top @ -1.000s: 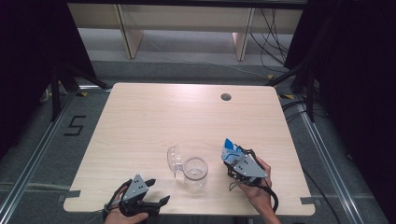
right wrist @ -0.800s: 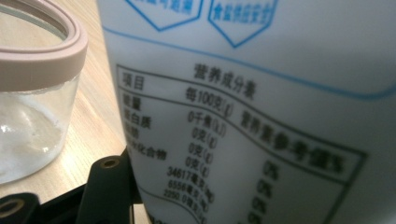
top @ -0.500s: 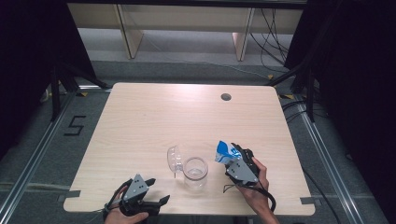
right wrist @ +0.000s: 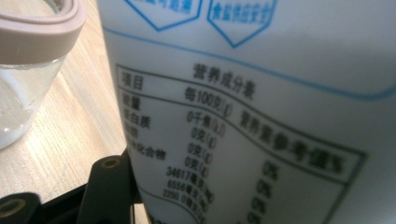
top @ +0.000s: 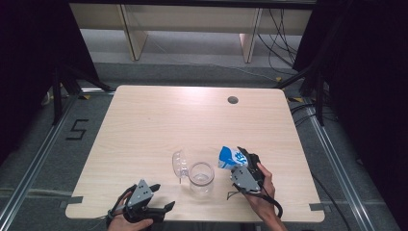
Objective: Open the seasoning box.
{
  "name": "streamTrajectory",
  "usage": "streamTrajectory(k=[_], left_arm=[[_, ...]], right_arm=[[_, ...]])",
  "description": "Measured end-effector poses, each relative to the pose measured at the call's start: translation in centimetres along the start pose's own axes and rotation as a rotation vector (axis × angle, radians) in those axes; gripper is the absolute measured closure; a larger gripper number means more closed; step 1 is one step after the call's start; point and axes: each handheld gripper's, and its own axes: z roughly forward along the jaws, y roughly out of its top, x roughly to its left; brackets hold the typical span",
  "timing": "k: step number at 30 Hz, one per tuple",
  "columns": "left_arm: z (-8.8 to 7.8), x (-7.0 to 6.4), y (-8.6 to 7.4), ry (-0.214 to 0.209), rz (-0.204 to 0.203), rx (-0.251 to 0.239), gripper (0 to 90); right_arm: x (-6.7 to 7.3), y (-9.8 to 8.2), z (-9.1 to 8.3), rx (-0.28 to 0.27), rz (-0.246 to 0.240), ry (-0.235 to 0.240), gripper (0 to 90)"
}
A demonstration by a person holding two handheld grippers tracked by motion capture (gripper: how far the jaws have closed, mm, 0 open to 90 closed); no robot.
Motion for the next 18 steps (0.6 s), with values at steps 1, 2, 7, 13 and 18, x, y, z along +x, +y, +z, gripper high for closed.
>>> streamTrajectory(k=[1,2,7,13,18], left_arm=[[0.0,0.0,0.0,0.0,0.0,0.0,21.0],[-0.01,-0.02,-0.01,-0.001,-0.003,-0.001,21.1],[-0.02,-0.02,-0.01,-0.004,-0.004,-0.002,21.1],[-0.06,-0.03,-0.01,-0.006,-0.007,-0.001,21.1],[-0.06,0.0,-0.02,-0.007,-0.005,-0.001,21.1]], right_arm=[[-0.02,0.04,0.07,-0.004,-0.016,0.003,42.5],[0.09,0.06,0.04,-0.001,-0.006,0.004,42.5],[0.33,0.16,0.21,-0.001,-0.035,0.0,42.6],[0.55,0.33,0.41,-0.016,-0.056,0.011,42.6],[0.41,0.38,0.71,-0.053,-0.133,0.016,42.9]])
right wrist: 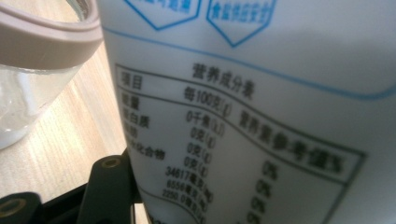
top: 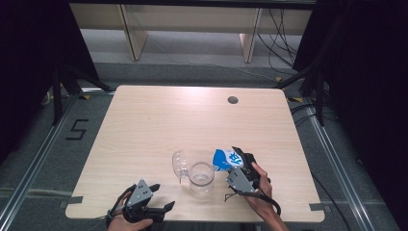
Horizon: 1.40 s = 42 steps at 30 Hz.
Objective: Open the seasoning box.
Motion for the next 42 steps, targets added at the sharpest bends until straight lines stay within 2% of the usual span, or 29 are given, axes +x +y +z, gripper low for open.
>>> streamTrajectory(k=[5,6,7,8,14,22,23,24,25,29,33,38,42], left_arm=[[0.0,0.1,0.0,0.005,0.002,0.0,21.1],[0.0,0.0,0.0,0.005,0.0,0.0,21.1],[0.0,0.0,0.0,0.003,0.001,0.0,21.1],[0.0,0.0,0.0,0.002,0.0,0.0,21.1],[0.0,0.0,0.0,-0.001,-0.001,0.0,21.1],[0.0,0.0,0.0,0.0,-0.001,-0.001,21.1],[0.0,0.0,0.0,0.002,0.0,-0.001,21.1],[0.0,0.0,0.0,0.002,0.0,-0.001,21.1],[0.0,0.0,0.0,0.001,0.0,-0.001,21.1],[0.0,0.0,0.0,0.005,0.004,0.0,21.1],[0.0,0.0,0.0,0.003,0.003,0.001,21.1],[0.0,0.0,0.0,0.001,0.004,0.002,21.1],[0.0,0.0,0.0,0.003,0.006,0.002,21.3]], right_arm=[[-0.1,-0.1,0.4,-0.02,-0.01,0.006,42.9],[-0.3,0.0,0.5,-0.028,-0.034,0.01,42.9],[-0.2,-0.1,0.5,-0.031,-0.021,0.009,42.9],[-0.2,-0.1,0.7,-0.037,-0.027,0.011,42.9],[-0.1,-0.1,1.0,-0.039,-0.056,0.015,43.0],[-0.2,0.3,1.1,-0.056,-0.092,-0.001,43.1],[-0.3,0.4,1.2,-0.061,-0.122,-0.008,43.1],[-0.3,0.4,1.2,-0.061,-0.122,-0.008,43.1],[-0.3,0.4,1.4,-0.075,-0.146,-0.012,43.4],[-0.2,0.4,1.5,-0.073,-0.164,-0.016,43.4],[-0.2,0.4,1.5,-0.075,-0.16,-0.004,43.4],[-0.1,0.4,1.7,-0.088,-0.205,-0.011,43.6],[-0.2,0.6,1.7,-0.092,-0.214,-0.02,43.7]])
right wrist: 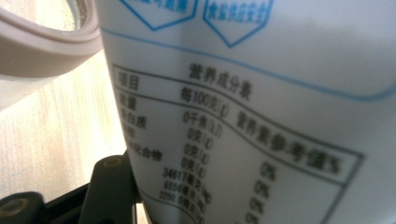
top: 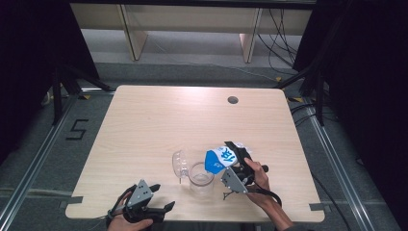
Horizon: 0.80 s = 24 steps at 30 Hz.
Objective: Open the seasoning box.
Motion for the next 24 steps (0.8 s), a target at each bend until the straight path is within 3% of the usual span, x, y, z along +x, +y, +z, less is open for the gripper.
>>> streamTrajectory(k=[11,13,16,18,24], left_arm=[[0.07,-0.04,0.01,0.0,0.0,-0.003,21.2],[0.0,0.05,0.01,0.004,0.005,0.001,21.2],[-0.01,0.0,0.0,0.001,0.003,0.001,21.2],[-0.02,0.02,0.01,0.002,0.005,0.002,21.2],[-0.03,0.01,0.01,0.002,0.005,0.002,21.2]], right_arm=[[-0.11,0.04,0.05,0.006,-0.032,-0.014,44.0],[-0.22,0.19,0.03,0.009,-0.07,-0.022,44.1],[-0.07,0.23,0.04,0.011,-0.058,-0.029,44.2],[-0.03,0.26,0.08,0.01,-0.082,-0.036,44.3],[0.21,0.29,0.13,0.004,-0.086,-0.032,44.4]])
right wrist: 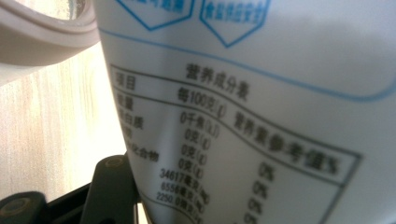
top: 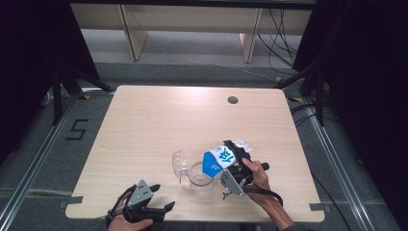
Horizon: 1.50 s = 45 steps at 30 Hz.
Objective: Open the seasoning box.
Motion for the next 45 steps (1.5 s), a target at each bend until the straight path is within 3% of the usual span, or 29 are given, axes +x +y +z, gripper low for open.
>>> streamTrajectory(k=[1,2,3,10,11,12,13,22,24,26,27,29,30,33,35,36,39,40,43,45], left_arm=[[0.0,0.0,0.0,0.0,0.0,0.0,21.2],[0.0,0.0,-0.01,-0.002,-0.001,0.0,21.2],[0.0,0.0,-0.01,-0.001,-0.001,-0.001,21.2],[0.0,0.02,-0.01,0.0,-0.001,-0.001,21.2],[0.0,0.02,-0.01,-0.001,-0.001,-0.001,21.2],[0.0,0.0,-0.01,-0.001,-0.003,-0.002,21.2],[-0.01,0.01,-0.01,-0.002,0.0,0.0,21.2],[-0.03,-0.03,-0.01,-0.004,-0.002,0.002,21.2],[-0.03,-0.02,-0.01,-0.005,-0.001,0.002,21.2],[-0.03,-0.03,-0.01,-0.006,-0.003,0.001,21.2],[-0.01,-0.07,-0.02,-0.006,-0.008,-0.003,21.2],[0.02,-0.12,-0.03,-0.006,-0.015,-0.007,21.2],[0.02,-0.14,-0.03,-0.005,-0.019,-0.008,21.2],[-0.05,-0.05,-0.02,-0.013,-0.004,0.008,21.2],[-0.07,-0.06,-0.04,0.003,-0.01,0.009,21.2],[-0.06,-0.06,-0.03,-0.011,-0.005,0.009,21.2],[-0.07,-0.04,-0.02,-0.011,-0.003,0.01,21.2],[-0.11,0.0,-0.02,0.003,0.001,0.012,21.2],[-0.08,-0.01,-0.02,-0.012,0.001,0.012,21.2],[0.01,-0.12,-0.02,-0.006,-0.014,-0.007,21.2]], right_arm=[[-0.2,0.08,0.01,-0.003,-0.043,-0.007,44.4],[-0.2,0.08,0.01,-0.003,-0.043,-0.007,44.4],[0.01,0.02,0.03,-0.002,-0.014,-0.006,44.5],[0.06,0.02,0.05,0.002,-0.026,-0.012,44.6],[0.09,0.04,0.07,0.003,-0.035,-0.017,44.6],[-0.22,0.16,0.08,-0.003,-0.095,-0.031,44.7],[0.01,0.14,0.04,0.005,-0.064,-0.035,44.8],[0.13,0.33,0.07,0.004,-0.101,-0.045,45.1],[0.04,0.39,0.08,0.005,-0.124,-0.046,45.1],[-0.31,0.52,0.04,0.009,-0.191,-0.052,45.2],[-0.18,0.5,0.06,0.008,-0.172,-0.051,45.2],[-0.21,0.48,0.04,0.013,-0.178,-0.053,45.2],[0.18,0.35,0.05,0.02,-0.127,-0.054,45.2],[0.02,0.3,0.11,0.006,-0.146,-0.056,45.3],[-0.01,0.31,0.11,0.005,-0.149,-0.058,45.3],[-0.35,0.49,0.02,0.008,-0.197,-0.065,45.4],[-0.38,0.41,-0.05,0.018,-0.197,-0.074,45.5],[-0.09,0.24,-0.07,0.025,-0.14,-0.067,45.6],[-0.36,0.14,0.02,0.007,-0.166,-0.08,45.6],[-0.3,0.16,-0.09,0.024,-0.166,-0.085,45.6]])
